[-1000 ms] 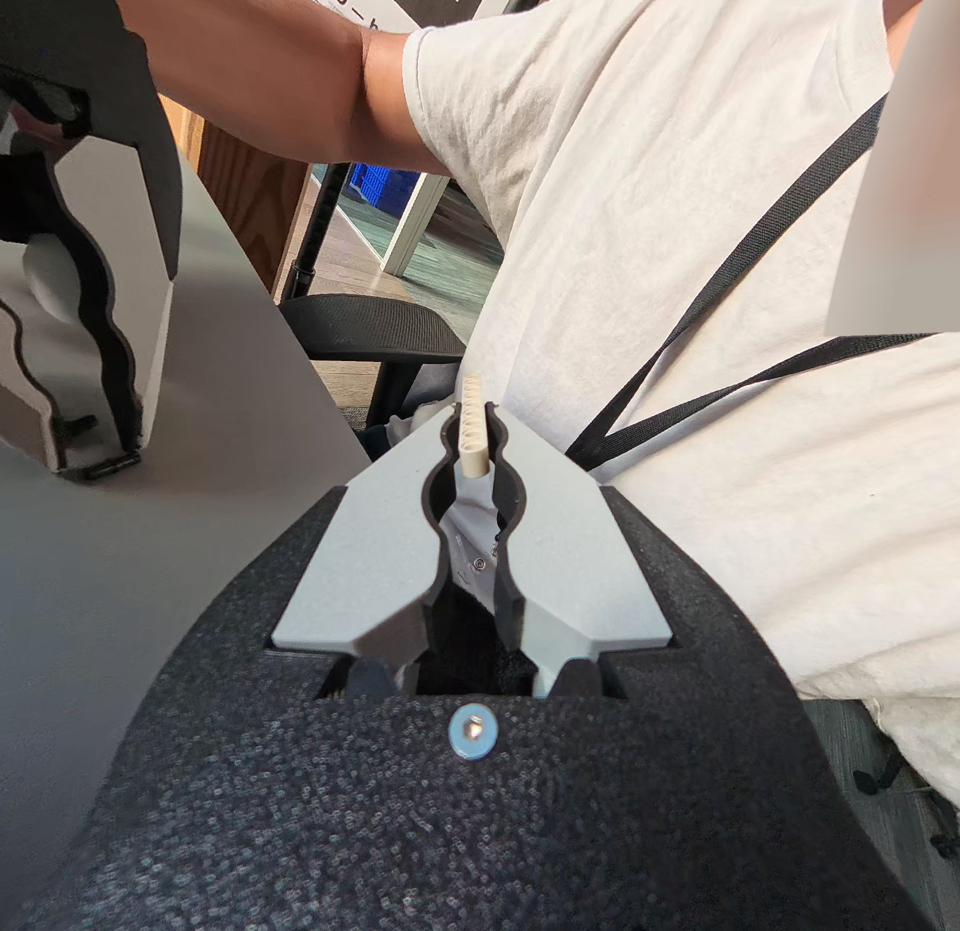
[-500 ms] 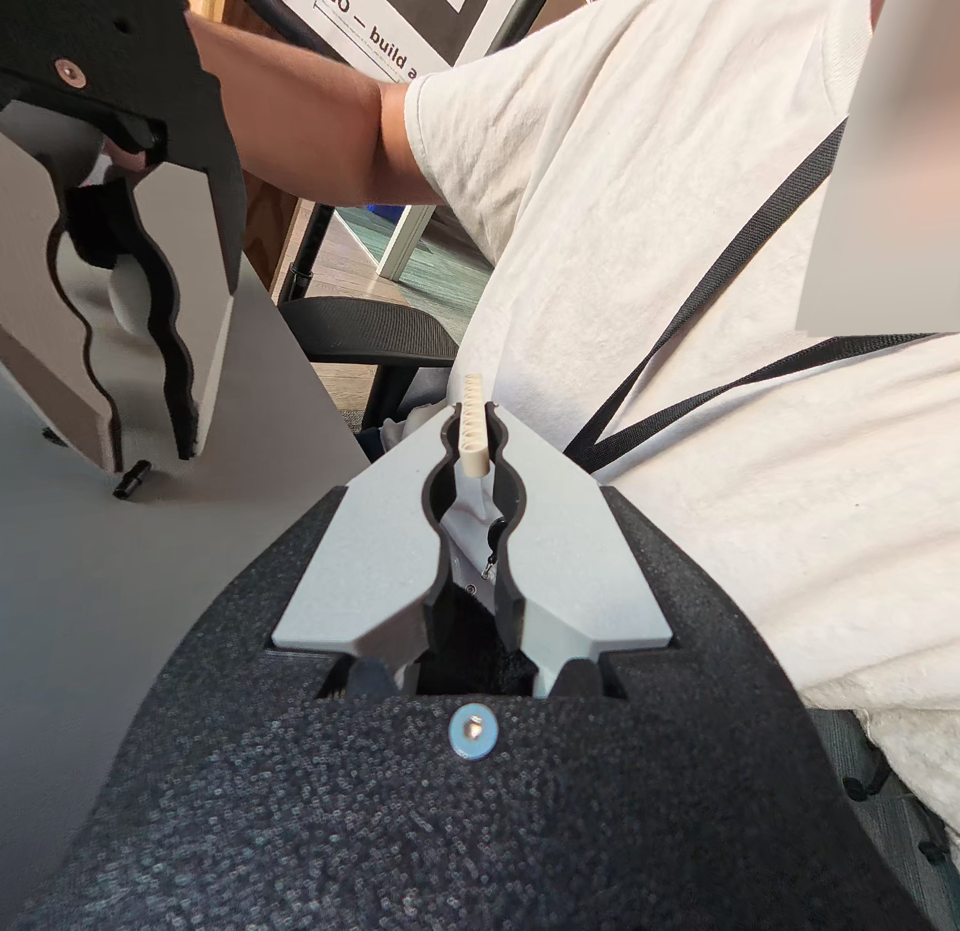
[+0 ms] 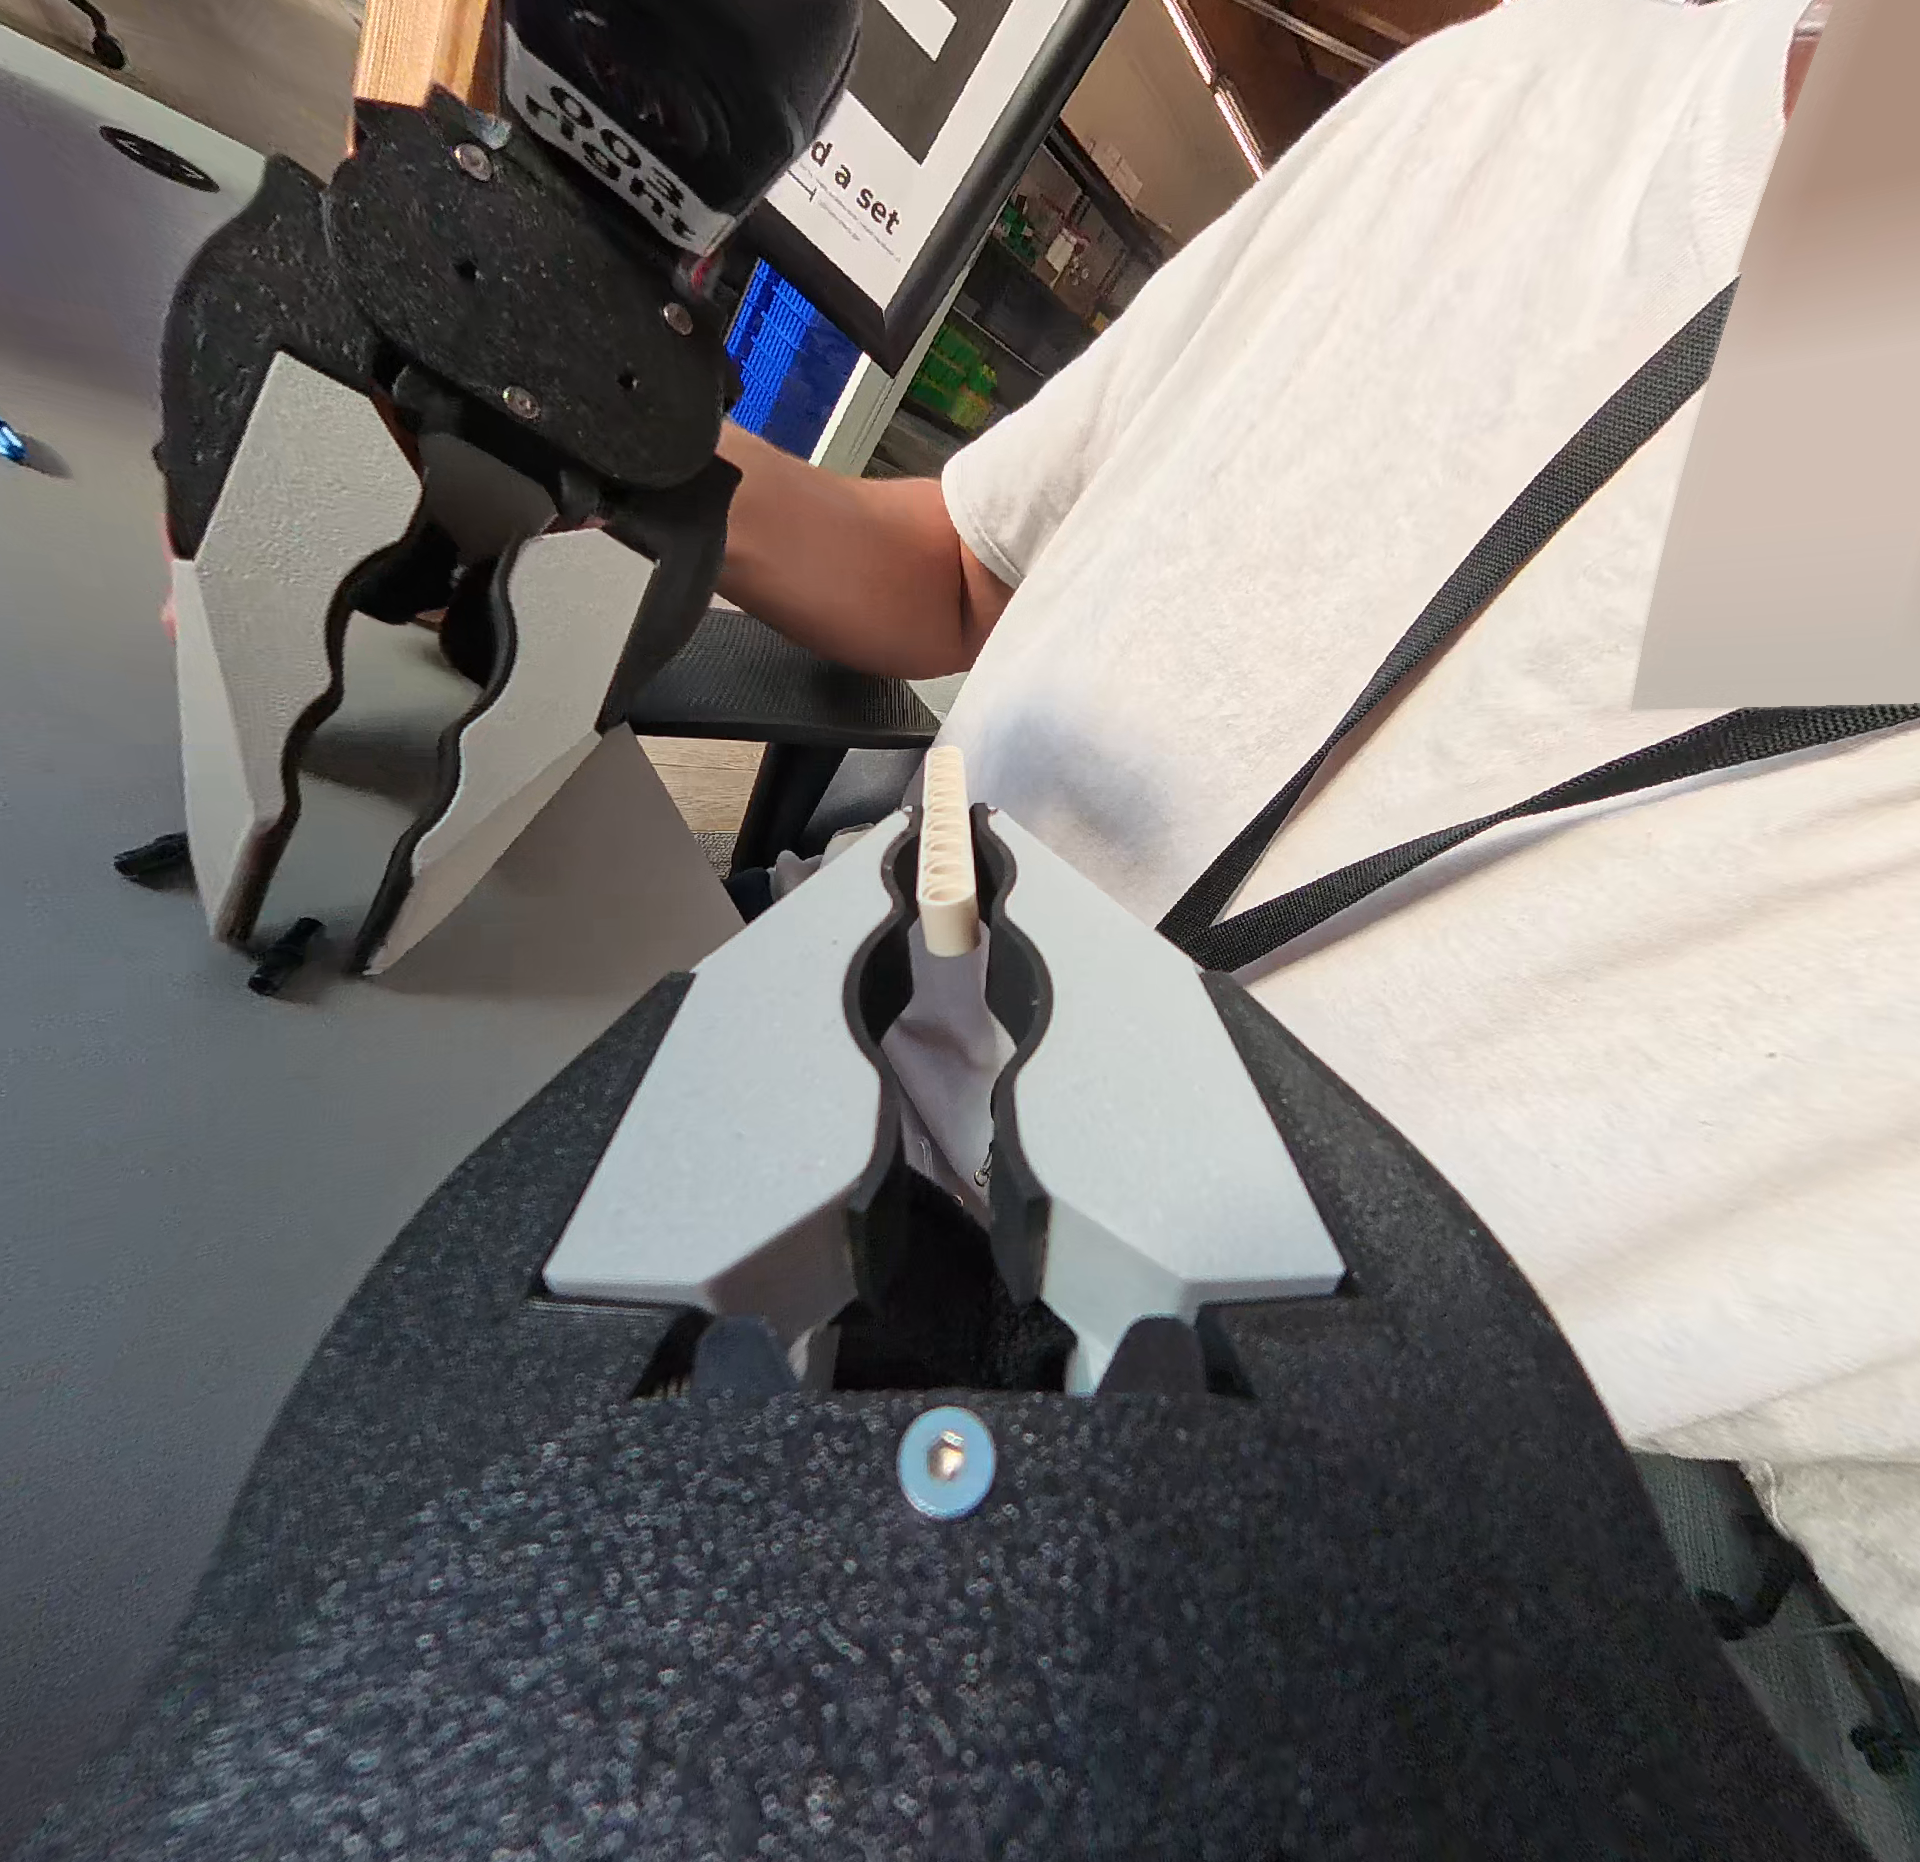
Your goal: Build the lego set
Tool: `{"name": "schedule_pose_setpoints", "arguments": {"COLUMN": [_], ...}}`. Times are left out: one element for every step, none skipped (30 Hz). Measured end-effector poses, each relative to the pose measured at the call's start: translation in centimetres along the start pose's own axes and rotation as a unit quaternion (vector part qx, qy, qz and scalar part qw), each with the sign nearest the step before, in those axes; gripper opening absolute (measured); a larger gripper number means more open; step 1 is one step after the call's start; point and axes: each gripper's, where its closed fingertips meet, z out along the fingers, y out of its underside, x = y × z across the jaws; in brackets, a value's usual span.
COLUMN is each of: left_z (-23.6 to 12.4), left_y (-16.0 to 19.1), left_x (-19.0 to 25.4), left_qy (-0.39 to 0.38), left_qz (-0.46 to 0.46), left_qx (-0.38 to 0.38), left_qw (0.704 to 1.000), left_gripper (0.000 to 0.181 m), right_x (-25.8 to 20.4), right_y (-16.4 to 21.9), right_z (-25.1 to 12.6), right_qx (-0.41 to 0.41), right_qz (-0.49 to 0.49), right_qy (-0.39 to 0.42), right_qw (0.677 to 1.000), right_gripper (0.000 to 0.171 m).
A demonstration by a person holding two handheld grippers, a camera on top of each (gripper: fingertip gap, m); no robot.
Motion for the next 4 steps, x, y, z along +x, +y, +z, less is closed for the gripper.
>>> {"name": "schedule_pose_setpoints", "arguments": {"left_z": [0.0, 0.0, 0.0, 0.01], "left_y": [0.01, 0.01, 0.0, 0.01], "left_x": [-0.01, -0.02, -0.02, -0.02], "left_qy": [0.0, 0.0, 0.0, 0.0], "left_qz": [0.0, 0.0, 0.0, 0.0], "left_qx": [0.0, 0.0, 0.0, 0.0], "left_qw": [1.0, 1.0, 1.0, 1.0], "left_gripper": [0.005, 0.005, 0.005, 0.005], "right_x": [0.13, 0.18, -0.09, -0.1], "right_y": [-0.02, 0.01, 0.02, 0.0], "right_z": [0.04, 0.03, 0.07, 0.13], "right_qx": [0.003, 0.002, 0.002, 0.002], "right_qz": [-0.003, -0.007, -0.01, -0.01], "right_qy": [0.009, 0.013, 0.005, 0.004], "right_qw": [1.0, 1.0, 1.0, 1.0], "right_gripper": [0.014, 0.012, 0.007, 0.004]}}
